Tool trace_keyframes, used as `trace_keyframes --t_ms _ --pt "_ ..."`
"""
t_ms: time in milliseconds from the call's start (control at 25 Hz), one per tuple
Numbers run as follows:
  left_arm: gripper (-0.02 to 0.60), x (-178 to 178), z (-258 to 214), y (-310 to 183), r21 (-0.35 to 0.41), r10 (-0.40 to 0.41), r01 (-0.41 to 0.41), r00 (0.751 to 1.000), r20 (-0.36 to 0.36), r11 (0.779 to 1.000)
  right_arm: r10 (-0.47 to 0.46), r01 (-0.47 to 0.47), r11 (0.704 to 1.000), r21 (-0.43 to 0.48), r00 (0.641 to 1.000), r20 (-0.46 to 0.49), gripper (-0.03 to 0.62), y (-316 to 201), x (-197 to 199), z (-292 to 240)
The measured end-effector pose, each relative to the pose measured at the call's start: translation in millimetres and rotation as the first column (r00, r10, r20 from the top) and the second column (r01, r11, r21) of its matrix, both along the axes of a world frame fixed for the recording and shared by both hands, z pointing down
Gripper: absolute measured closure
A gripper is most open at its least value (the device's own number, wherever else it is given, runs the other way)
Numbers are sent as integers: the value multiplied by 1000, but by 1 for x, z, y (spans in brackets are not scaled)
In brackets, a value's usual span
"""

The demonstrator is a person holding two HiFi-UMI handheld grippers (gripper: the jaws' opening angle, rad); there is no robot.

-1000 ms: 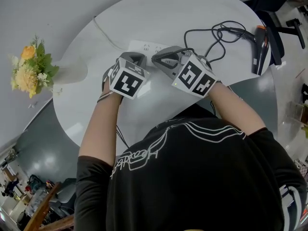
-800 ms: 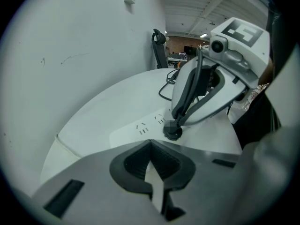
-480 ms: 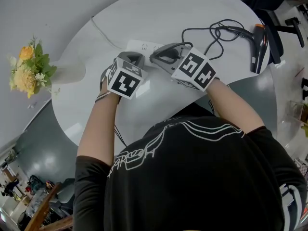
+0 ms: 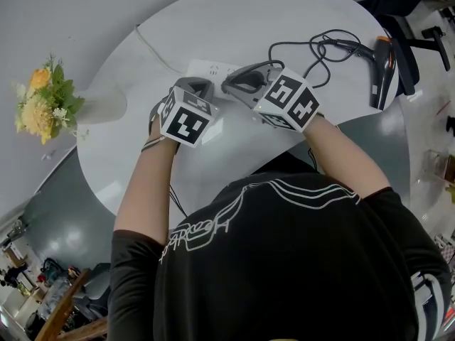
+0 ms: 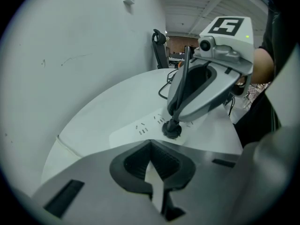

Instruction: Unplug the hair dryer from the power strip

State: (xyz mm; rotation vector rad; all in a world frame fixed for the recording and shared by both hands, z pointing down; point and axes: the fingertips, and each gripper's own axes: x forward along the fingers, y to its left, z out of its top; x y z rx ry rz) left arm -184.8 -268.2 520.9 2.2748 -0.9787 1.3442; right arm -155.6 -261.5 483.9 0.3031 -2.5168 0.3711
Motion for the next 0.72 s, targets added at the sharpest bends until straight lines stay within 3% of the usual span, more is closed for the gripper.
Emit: trace_keyframes --t_ms 120,200,280,440,720 --pt "580 -1 0 0 -2 -10 10 1000 -5 1000 -58 59 994 94 998 -14 569 10 -8 -12" --pt "580 -1 0 0 0 -15 15 1000 -11 1000 -85 77 985 157 995 48 569 10 -21 -46" --pt "580 -2 0 -1 7 -25 25 1000 -18 1000 -95 88 971 221 995 23 569 -2 -24 -67" --pt "580 -1 0 2 9 -35 35 999 -14 999 -50 57 981 183 998 -43 569 -21 4 -59" --pt "580 -1 -1 -1 -22 -55 54 998 -44 998 -6 5 990 144 1000 7 568 -21 14 -45"
